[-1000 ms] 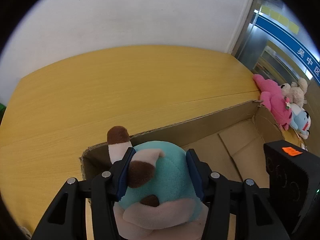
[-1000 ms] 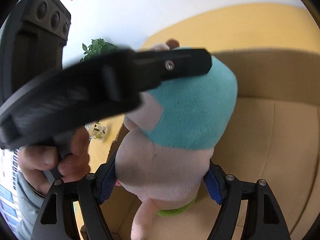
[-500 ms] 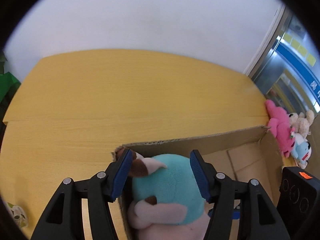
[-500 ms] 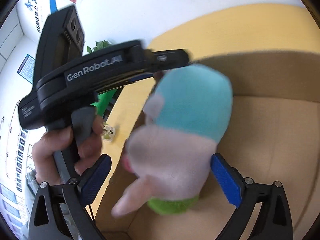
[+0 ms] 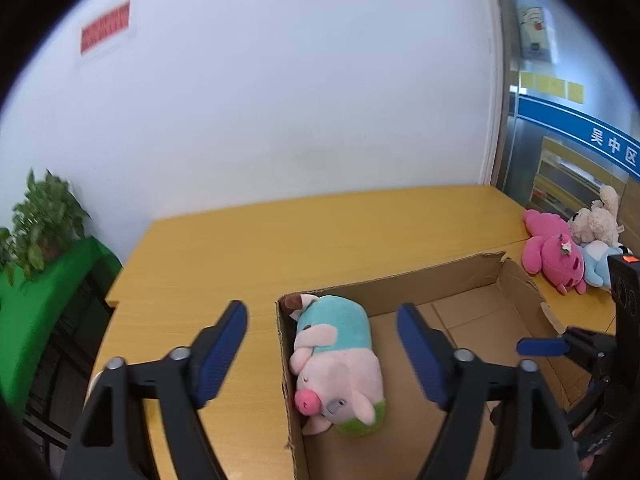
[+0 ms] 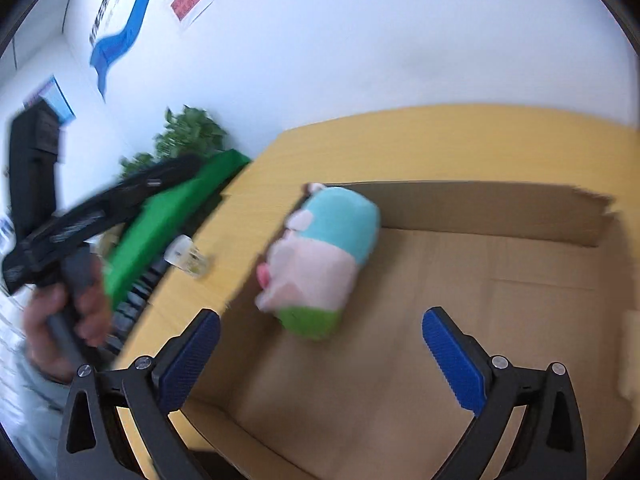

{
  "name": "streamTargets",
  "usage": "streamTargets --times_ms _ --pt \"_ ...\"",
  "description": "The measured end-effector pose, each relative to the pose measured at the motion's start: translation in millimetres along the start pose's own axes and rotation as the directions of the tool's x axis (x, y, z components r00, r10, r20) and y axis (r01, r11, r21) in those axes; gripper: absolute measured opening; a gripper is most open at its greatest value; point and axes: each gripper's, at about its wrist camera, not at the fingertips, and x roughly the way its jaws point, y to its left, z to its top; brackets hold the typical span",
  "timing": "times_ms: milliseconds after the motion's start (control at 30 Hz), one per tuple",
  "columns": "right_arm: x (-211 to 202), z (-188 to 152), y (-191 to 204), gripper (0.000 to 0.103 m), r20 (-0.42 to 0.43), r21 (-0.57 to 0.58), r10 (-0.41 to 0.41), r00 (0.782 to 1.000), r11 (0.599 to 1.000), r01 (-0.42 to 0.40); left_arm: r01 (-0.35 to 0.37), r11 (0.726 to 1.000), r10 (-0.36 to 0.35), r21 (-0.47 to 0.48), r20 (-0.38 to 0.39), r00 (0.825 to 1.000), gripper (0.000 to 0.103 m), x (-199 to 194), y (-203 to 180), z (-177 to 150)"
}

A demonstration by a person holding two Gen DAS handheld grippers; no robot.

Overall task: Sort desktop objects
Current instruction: 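Open both grippers to drop the pig plush into the cardboard box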

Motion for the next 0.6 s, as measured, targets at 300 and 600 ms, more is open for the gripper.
streamTargets --times_ms 300,600 --pt "-77 -80 11 0.103 0.091 -0.145 -0.258 0.962 0.952 0.269 0.043 0.999 -0.042 -0.003 0.112 0.993 0.081 -67 -73 -49" --pt "-134 -106 -1 0.103 0.196 -0.117 -0.284 0.939 0.944 0.31 0.054 0.998 -0.05 -0.03 0.112 0.992 0.082 -101 -101 -64"
